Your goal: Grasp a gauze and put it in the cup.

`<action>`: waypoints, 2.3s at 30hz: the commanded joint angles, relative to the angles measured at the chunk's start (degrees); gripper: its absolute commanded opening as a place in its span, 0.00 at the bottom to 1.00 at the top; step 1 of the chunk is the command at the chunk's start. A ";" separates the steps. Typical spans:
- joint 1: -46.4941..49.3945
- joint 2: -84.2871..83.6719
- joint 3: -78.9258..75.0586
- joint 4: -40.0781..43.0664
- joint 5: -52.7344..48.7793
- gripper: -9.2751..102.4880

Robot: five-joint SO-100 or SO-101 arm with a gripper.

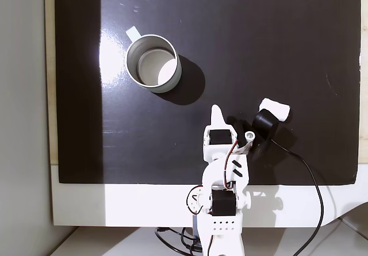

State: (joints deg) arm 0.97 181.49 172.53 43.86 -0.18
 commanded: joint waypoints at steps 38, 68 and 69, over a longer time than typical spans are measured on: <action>4.31 -0.70 -35.42 24.87 -4.83 0.08; 23.99 -61.61 -86.13 56.34 -16.17 0.21; 24.35 -62.31 -86.22 56.34 -16.44 0.23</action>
State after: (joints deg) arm 24.35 119.88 89.56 100.11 -15.03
